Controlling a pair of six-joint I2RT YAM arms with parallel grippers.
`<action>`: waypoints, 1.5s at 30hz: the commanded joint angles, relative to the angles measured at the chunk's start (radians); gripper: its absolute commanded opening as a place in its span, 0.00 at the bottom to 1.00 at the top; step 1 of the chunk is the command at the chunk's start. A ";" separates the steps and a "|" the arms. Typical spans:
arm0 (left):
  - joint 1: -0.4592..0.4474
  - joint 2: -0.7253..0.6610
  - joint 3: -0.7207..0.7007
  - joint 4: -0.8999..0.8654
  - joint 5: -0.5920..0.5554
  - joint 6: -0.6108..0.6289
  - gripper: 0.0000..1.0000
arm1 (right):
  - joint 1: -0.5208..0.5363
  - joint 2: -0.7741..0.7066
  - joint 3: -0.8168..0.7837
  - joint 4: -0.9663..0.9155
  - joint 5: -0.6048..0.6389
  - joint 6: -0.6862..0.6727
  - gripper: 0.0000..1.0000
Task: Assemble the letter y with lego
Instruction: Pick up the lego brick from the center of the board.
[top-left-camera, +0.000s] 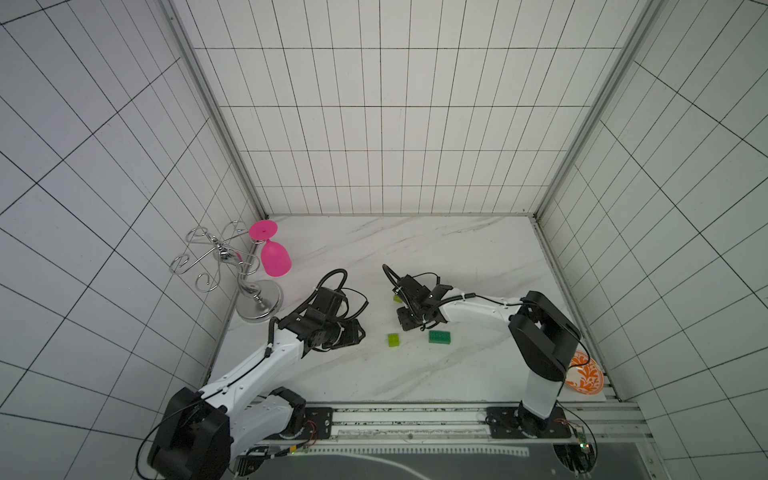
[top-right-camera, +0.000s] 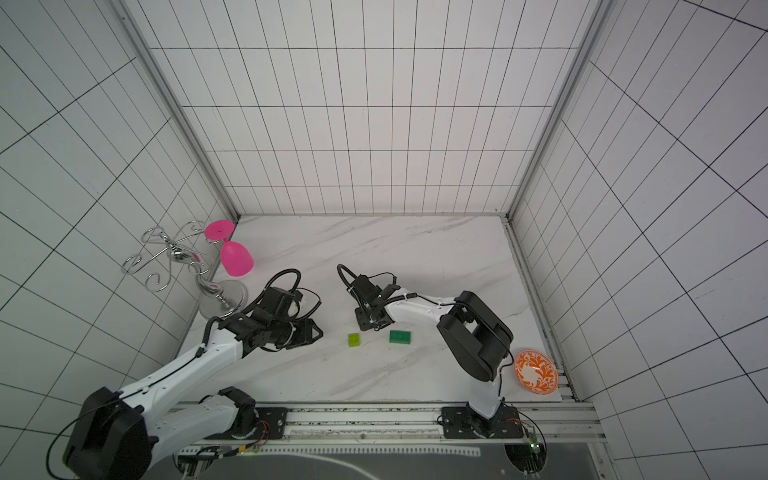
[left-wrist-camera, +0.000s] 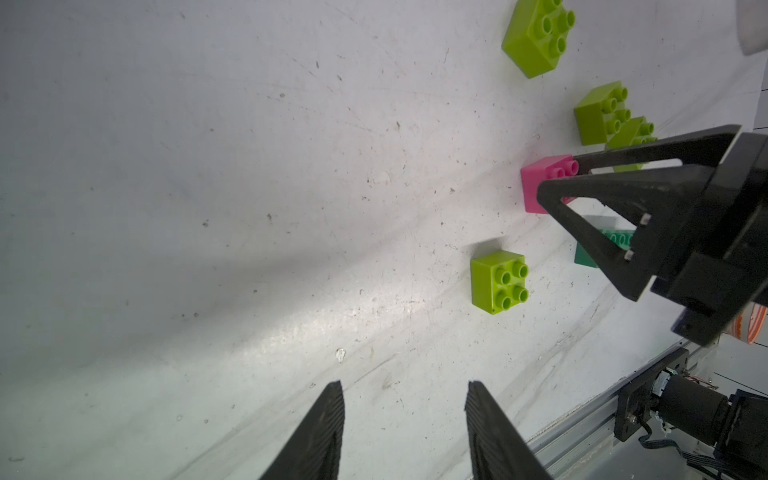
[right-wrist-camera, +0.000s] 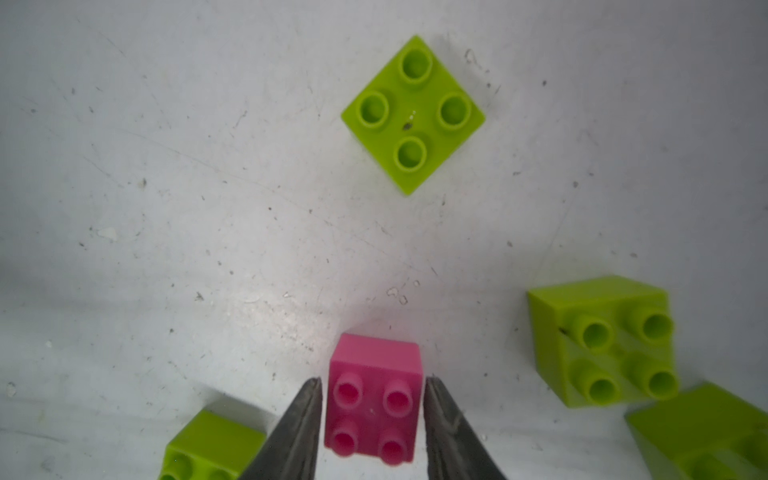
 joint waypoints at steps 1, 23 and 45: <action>0.002 0.000 -0.005 0.033 0.005 0.000 0.49 | 0.008 0.006 0.084 -0.032 0.014 0.006 0.39; 0.002 0.002 -0.017 0.054 0.021 -0.003 0.49 | 0.008 0.017 0.071 -0.046 0.011 0.005 0.44; -0.042 0.026 -0.026 0.108 0.018 -0.025 0.49 | 0.014 -0.036 0.104 -0.106 0.041 0.021 0.30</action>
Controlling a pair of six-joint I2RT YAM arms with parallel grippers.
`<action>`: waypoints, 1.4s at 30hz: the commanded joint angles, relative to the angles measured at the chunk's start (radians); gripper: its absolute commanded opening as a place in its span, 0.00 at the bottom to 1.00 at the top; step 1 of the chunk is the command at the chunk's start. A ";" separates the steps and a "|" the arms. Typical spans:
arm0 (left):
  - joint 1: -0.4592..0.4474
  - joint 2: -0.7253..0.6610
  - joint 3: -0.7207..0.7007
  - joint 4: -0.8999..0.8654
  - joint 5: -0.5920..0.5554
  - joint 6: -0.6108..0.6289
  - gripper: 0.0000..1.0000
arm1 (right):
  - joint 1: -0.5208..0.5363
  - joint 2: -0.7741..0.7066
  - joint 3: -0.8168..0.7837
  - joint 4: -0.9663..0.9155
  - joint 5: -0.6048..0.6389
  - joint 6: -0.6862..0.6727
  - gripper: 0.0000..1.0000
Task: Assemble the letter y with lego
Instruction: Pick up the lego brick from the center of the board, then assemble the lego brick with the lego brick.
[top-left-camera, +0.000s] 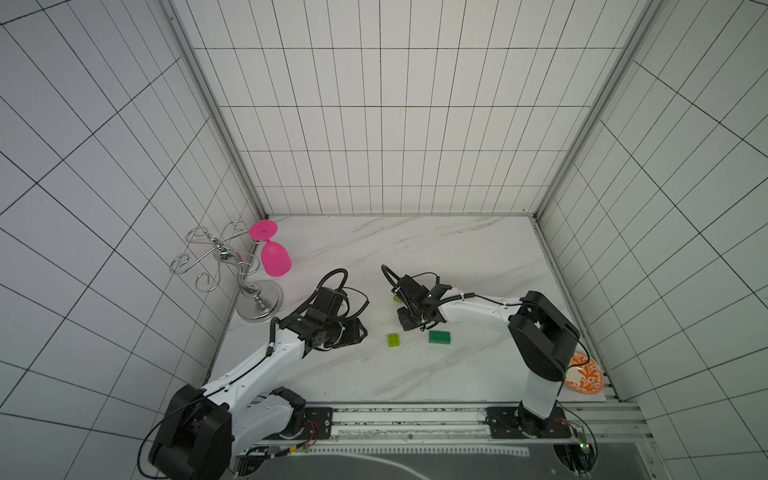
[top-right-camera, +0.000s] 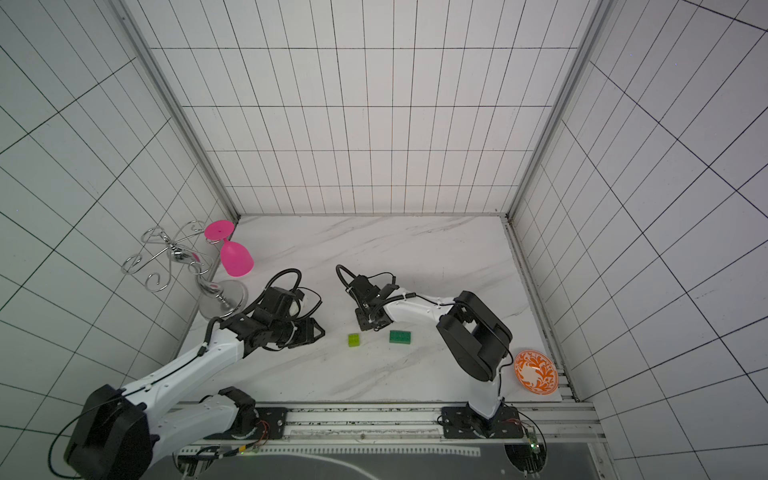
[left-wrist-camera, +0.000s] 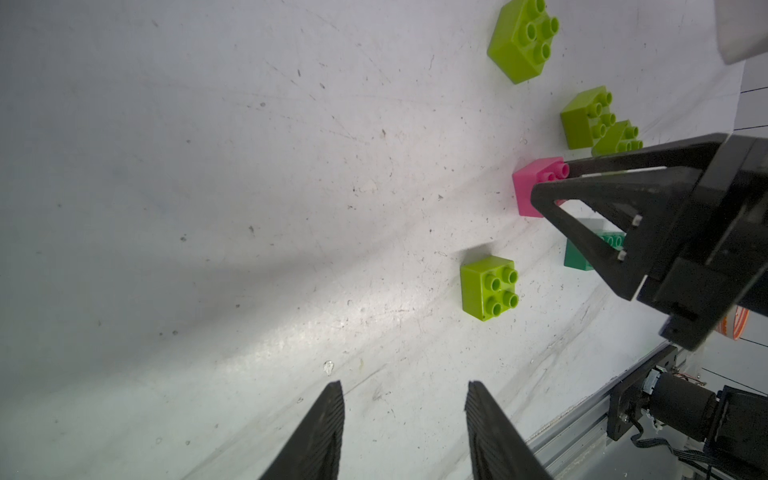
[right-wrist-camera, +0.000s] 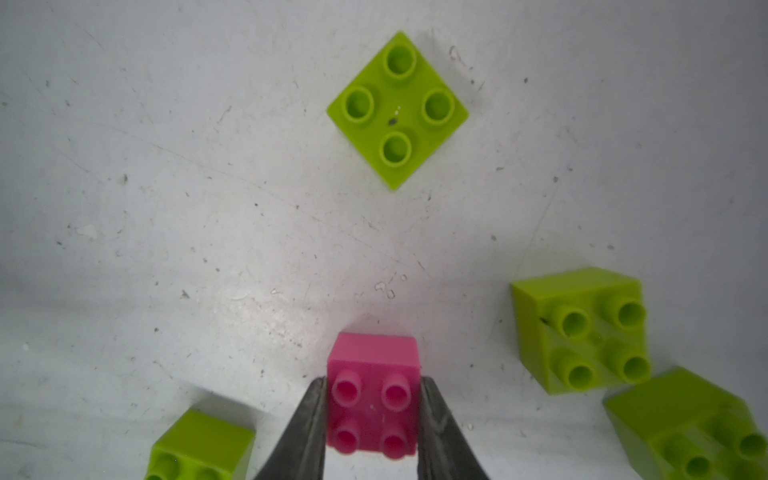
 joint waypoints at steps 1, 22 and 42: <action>-0.041 0.012 -0.018 0.066 -0.001 -0.031 0.47 | 0.008 -0.054 0.087 -0.060 0.002 0.029 0.30; -0.109 0.120 -0.169 0.532 0.177 -0.160 0.34 | 0.127 -0.206 -0.038 -0.069 -0.026 0.331 0.32; -0.106 0.247 -0.254 0.741 0.207 -0.189 0.25 | 0.182 -0.193 -0.120 -0.072 0.022 0.433 0.31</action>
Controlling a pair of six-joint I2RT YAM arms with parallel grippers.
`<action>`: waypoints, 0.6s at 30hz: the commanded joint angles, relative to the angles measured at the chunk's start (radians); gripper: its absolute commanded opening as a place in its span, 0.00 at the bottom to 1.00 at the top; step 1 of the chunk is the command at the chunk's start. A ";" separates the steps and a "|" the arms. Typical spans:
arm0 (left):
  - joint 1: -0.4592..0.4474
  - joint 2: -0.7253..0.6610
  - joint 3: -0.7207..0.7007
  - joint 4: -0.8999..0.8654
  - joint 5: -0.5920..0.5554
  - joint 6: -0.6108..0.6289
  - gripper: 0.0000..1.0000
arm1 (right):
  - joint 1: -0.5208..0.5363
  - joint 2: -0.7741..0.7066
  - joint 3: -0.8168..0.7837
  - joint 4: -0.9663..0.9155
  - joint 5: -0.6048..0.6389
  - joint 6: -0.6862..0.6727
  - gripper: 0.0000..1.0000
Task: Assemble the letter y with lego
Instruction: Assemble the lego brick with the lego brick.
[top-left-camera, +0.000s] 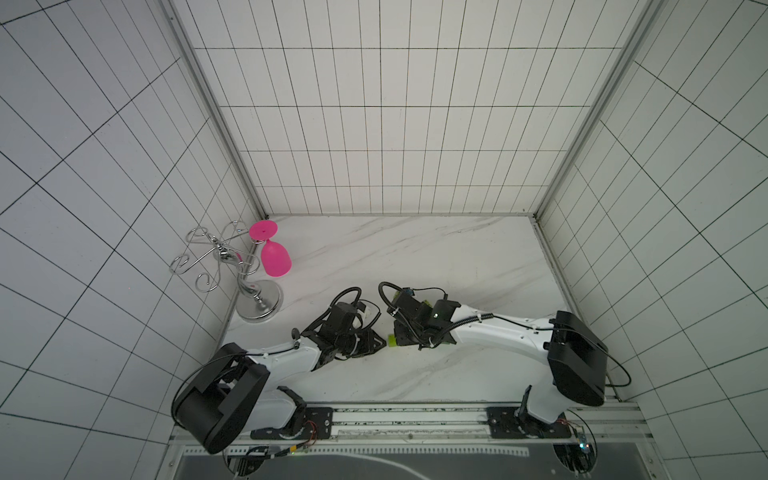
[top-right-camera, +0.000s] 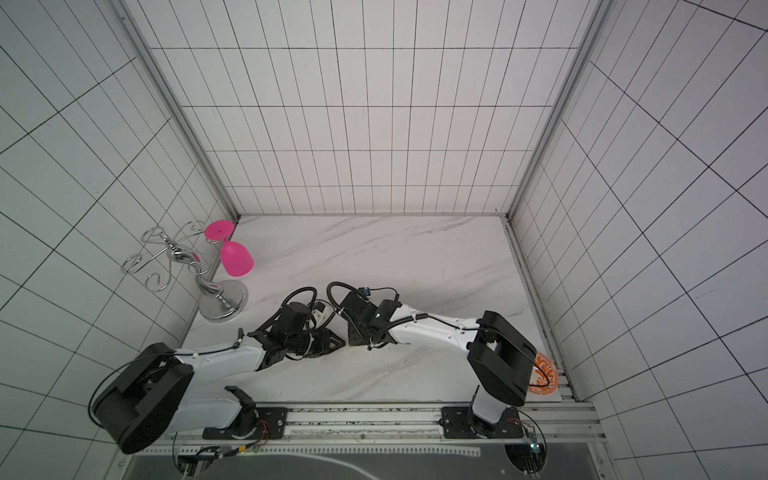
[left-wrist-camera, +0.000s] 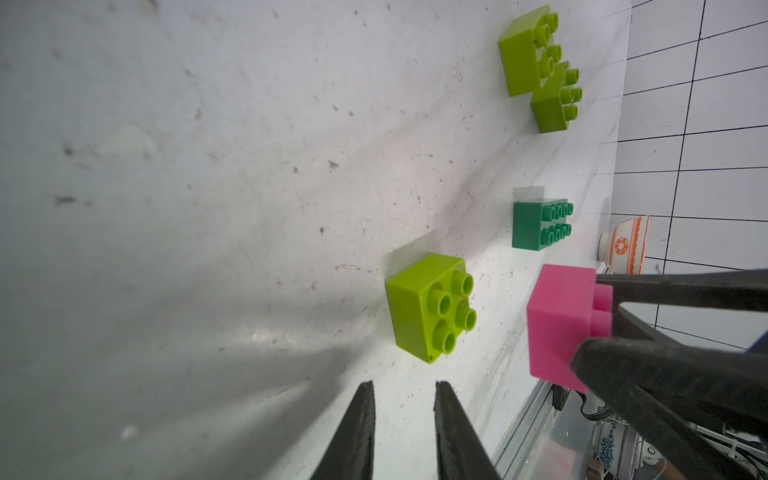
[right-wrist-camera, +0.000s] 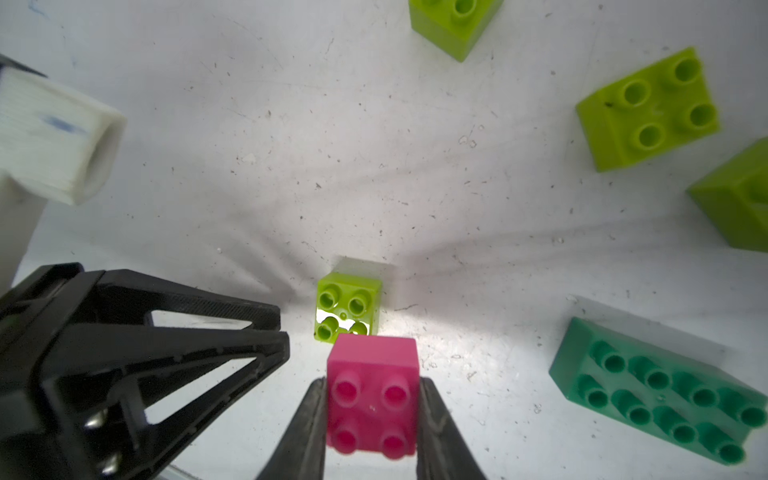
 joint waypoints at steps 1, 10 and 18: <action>-0.001 0.025 -0.016 0.087 0.020 -0.020 0.23 | 0.006 -0.001 -0.055 -0.002 0.019 0.040 0.31; 0.000 0.054 -0.008 0.124 0.033 -0.021 0.18 | 0.005 0.019 -0.063 0.018 0.026 0.046 0.31; 0.001 0.088 0.002 0.145 0.037 -0.011 0.21 | 0.006 0.053 -0.065 0.046 0.007 0.043 0.30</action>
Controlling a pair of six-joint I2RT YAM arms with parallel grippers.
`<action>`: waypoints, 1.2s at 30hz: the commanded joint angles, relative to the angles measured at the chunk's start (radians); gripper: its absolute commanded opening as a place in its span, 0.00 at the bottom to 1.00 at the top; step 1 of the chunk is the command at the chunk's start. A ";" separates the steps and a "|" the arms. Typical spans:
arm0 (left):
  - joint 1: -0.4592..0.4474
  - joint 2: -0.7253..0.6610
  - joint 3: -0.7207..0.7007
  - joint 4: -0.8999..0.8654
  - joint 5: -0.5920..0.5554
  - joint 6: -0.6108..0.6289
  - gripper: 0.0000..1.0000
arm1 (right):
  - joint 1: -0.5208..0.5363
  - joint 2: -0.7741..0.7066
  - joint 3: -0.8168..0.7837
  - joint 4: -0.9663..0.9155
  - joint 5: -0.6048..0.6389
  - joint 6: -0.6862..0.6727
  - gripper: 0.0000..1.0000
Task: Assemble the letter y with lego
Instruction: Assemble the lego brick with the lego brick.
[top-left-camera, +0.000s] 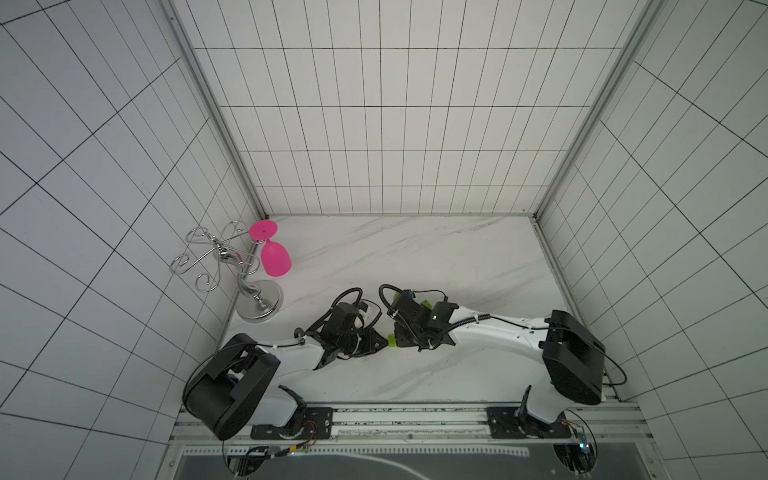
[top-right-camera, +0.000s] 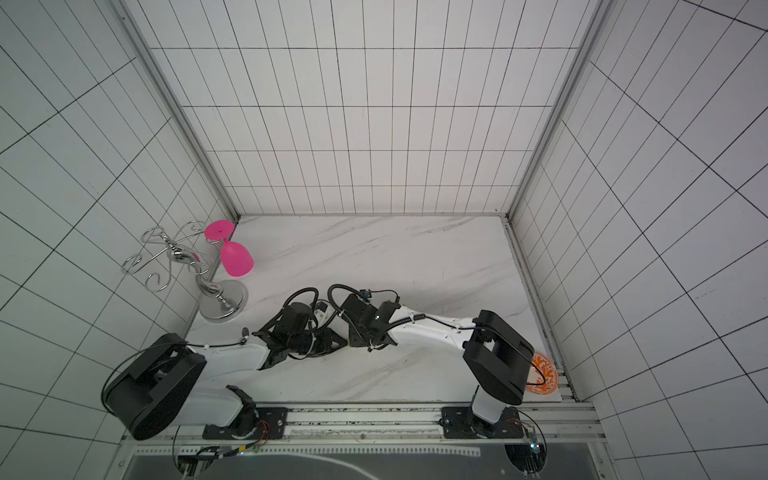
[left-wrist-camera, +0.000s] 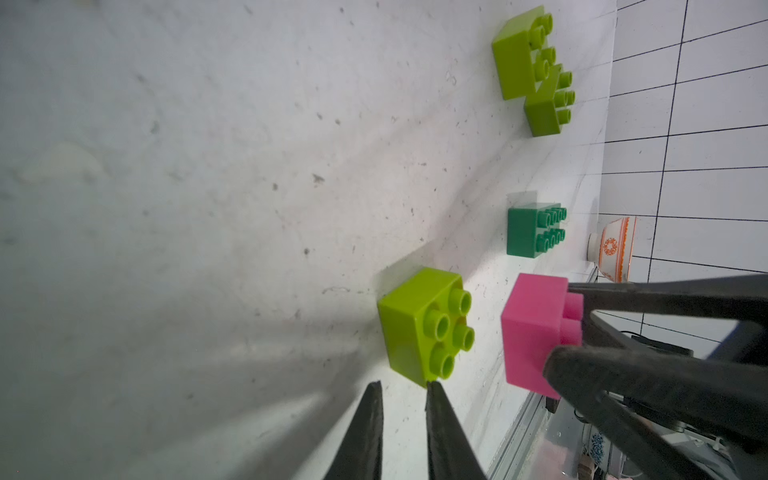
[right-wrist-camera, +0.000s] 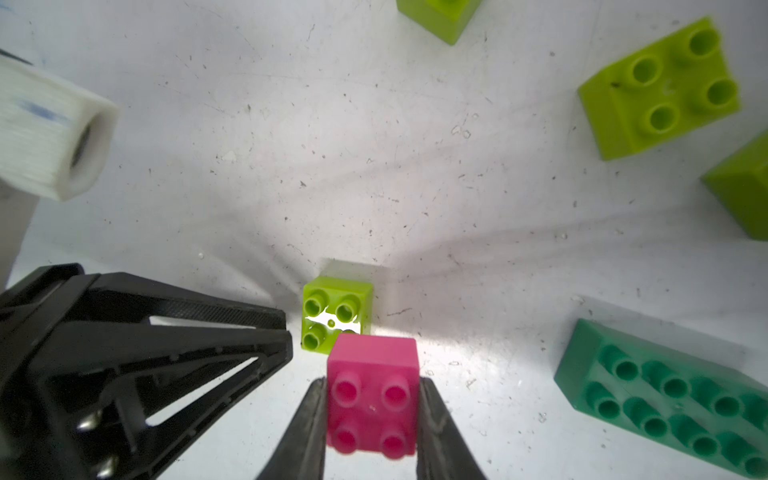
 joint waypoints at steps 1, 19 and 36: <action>0.000 0.030 0.010 0.055 0.015 0.000 0.21 | 0.005 0.027 -0.044 0.010 0.005 0.026 0.30; 0.000 0.037 0.020 0.071 0.011 0.012 0.22 | 0.007 0.048 -0.031 0.014 0.006 0.021 0.29; 0.000 0.077 0.030 0.055 0.007 0.022 0.22 | 0.025 0.118 0.037 -0.071 0.038 0.006 0.29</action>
